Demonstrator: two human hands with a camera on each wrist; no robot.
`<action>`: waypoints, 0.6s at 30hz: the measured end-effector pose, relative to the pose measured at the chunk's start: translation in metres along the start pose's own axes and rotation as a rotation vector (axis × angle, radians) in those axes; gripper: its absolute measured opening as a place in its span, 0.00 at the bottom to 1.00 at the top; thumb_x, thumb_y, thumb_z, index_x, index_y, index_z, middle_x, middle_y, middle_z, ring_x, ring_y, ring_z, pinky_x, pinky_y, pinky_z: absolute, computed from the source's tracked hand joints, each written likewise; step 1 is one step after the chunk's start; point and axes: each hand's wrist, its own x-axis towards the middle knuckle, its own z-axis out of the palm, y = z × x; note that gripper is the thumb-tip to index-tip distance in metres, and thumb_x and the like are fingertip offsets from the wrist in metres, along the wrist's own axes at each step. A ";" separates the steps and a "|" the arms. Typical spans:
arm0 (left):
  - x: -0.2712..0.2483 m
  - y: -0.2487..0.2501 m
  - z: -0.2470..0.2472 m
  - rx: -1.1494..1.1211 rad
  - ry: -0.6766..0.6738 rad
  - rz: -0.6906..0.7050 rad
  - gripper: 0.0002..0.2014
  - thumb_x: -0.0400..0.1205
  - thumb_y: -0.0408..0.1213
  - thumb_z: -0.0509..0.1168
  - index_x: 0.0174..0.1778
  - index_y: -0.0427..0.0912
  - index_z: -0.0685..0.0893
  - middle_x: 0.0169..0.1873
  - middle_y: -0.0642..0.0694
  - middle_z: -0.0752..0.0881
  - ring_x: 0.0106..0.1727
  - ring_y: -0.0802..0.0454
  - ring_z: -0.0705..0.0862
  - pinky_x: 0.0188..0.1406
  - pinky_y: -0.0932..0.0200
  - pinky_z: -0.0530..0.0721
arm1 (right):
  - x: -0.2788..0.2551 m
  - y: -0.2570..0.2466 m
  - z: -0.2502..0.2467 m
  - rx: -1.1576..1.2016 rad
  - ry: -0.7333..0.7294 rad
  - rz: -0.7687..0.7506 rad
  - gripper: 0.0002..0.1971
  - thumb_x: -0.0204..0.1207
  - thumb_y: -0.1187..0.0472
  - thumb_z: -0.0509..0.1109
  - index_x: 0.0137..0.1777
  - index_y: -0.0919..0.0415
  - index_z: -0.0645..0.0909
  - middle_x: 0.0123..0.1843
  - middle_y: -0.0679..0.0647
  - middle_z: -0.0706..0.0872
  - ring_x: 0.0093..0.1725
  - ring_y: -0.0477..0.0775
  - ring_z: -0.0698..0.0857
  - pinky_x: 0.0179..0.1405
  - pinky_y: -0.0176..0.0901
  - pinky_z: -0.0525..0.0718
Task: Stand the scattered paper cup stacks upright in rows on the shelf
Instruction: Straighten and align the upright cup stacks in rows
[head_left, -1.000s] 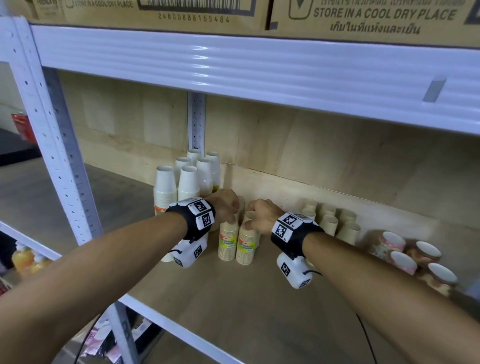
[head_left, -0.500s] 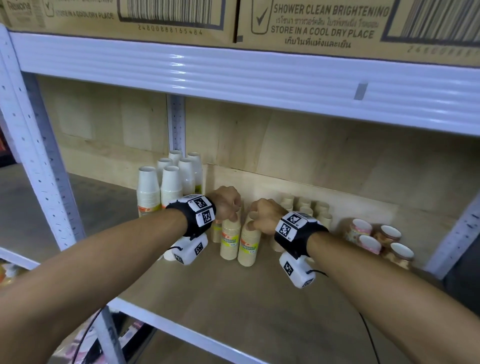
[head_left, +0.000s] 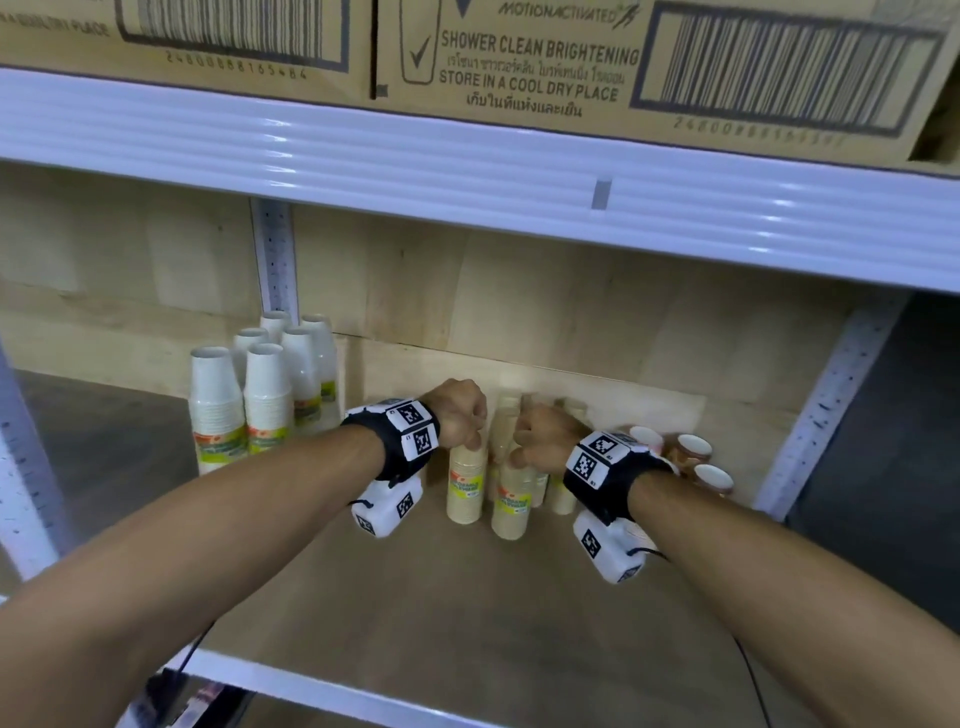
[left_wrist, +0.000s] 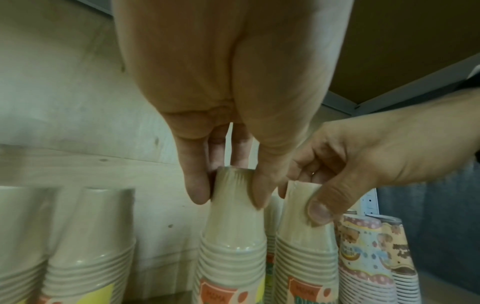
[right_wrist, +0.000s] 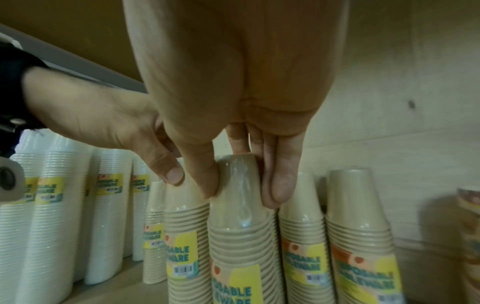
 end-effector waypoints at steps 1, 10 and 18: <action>0.002 0.003 0.002 -0.009 -0.003 0.005 0.20 0.75 0.37 0.77 0.63 0.41 0.85 0.58 0.44 0.85 0.51 0.48 0.83 0.49 0.56 0.84 | -0.002 0.003 -0.001 -0.017 0.002 -0.005 0.22 0.77 0.57 0.72 0.28 0.53 0.63 0.31 0.46 0.65 0.32 0.44 0.68 0.26 0.36 0.60; 0.019 0.021 0.017 -0.058 -0.010 0.051 0.18 0.75 0.37 0.77 0.60 0.40 0.86 0.57 0.43 0.87 0.54 0.46 0.86 0.54 0.53 0.87 | 0.003 0.030 0.001 -0.045 -0.036 0.012 0.16 0.79 0.55 0.69 0.33 0.59 0.71 0.32 0.45 0.69 0.41 0.47 0.74 0.44 0.40 0.73; 0.033 0.026 0.025 -0.051 -0.017 0.066 0.16 0.76 0.37 0.76 0.59 0.39 0.86 0.55 0.43 0.87 0.52 0.47 0.85 0.51 0.53 0.86 | 0.018 0.047 0.012 0.100 0.022 0.031 0.11 0.74 0.59 0.75 0.38 0.59 0.74 0.33 0.43 0.70 0.36 0.44 0.74 0.36 0.39 0.72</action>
